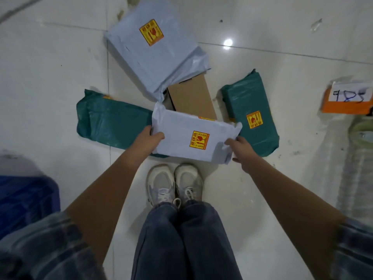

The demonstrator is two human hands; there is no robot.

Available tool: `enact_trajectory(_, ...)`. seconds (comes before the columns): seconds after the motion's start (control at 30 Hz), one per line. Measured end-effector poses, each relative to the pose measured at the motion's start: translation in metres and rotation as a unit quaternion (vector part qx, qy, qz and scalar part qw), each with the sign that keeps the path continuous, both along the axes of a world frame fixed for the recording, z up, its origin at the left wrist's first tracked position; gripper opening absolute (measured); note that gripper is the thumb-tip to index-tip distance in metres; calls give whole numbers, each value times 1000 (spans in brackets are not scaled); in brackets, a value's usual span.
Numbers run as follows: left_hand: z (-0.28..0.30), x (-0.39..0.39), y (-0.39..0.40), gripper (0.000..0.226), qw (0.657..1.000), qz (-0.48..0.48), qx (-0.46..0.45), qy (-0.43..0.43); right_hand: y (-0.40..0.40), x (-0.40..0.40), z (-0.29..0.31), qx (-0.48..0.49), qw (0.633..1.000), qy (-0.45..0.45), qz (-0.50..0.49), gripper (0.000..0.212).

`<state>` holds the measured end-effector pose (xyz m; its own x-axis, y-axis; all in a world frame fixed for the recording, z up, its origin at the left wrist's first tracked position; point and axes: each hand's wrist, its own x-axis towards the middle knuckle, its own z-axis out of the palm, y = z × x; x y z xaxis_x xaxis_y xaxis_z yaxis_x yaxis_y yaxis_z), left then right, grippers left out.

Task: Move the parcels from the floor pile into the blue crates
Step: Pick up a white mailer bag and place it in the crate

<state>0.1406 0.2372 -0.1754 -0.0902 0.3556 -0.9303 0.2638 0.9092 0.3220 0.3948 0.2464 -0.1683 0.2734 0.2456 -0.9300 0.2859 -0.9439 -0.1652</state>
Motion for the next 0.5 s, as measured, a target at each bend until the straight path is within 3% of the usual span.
enact_trajectory(0.17, -6, 10, -4, 44, 993, 111, -27, -32, -4, -13, -2, -5, 998, 46, -48, 54)
enact_trajectory(0.37, 30, 0, -11, 82, 940, 326, -92, -28, -10, -20, 38, -27, 979, 43, -197, 65)
enact_trajectory(0.5, 60, -10, -12, 93, 928, 357, -107, 3, -11, -35, 69, -43, 975, 66, -207, 50)
